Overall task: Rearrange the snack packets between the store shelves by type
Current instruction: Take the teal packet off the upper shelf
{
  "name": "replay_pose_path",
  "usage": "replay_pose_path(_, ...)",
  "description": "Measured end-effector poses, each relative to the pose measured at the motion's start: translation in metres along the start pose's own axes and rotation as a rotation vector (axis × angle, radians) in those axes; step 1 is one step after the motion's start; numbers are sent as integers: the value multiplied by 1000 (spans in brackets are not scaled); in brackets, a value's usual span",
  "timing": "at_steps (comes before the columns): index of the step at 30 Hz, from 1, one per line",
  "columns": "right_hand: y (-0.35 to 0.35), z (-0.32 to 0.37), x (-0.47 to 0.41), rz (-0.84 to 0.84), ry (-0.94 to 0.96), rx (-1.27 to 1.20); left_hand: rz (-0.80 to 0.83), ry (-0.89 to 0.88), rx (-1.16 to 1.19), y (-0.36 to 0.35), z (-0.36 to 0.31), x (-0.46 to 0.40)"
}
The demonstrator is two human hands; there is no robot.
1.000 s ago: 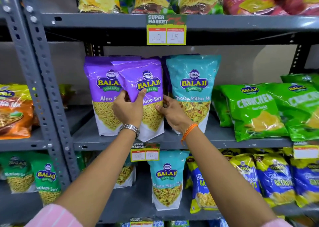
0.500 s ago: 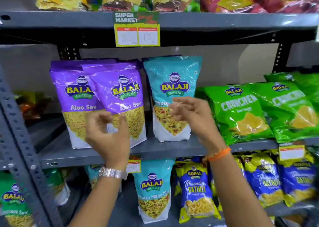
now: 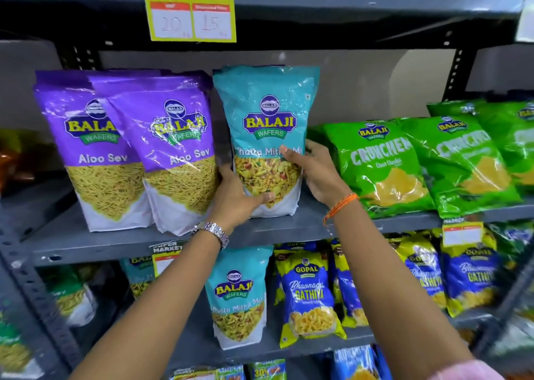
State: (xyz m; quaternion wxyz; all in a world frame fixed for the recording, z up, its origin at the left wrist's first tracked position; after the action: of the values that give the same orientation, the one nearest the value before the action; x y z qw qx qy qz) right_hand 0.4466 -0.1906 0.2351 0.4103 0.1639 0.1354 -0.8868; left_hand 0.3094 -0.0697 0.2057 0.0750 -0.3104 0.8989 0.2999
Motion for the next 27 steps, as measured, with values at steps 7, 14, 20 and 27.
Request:
replay_pose_path(7,-1,20,27,-46,27,40,-1,-58,53,5,-6,16)
replay_pose_path(14,-36,44,77,-13,110,29,-59,-133,198,26,-2,71)
replay_pose_path(20,-101,36,124,47,178,-39,-137,-114,196,76,30,137)
replay_pose_path(27,-190,-37,165,154,129,-62,-211,0,212,127,114,220)
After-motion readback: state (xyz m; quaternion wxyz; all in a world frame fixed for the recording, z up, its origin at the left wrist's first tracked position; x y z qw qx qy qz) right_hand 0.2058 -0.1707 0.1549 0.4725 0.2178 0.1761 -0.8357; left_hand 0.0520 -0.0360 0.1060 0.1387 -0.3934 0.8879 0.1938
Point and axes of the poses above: each hand's wrist, its own x-axis away from the middle knuckle, its own y-axis out of the back of the hand, z = x × y, the point moved 7 cm from there along -x, towards the middle knuckle, and after that the axes turned 8 degrees about z, right-handed, at the moved point
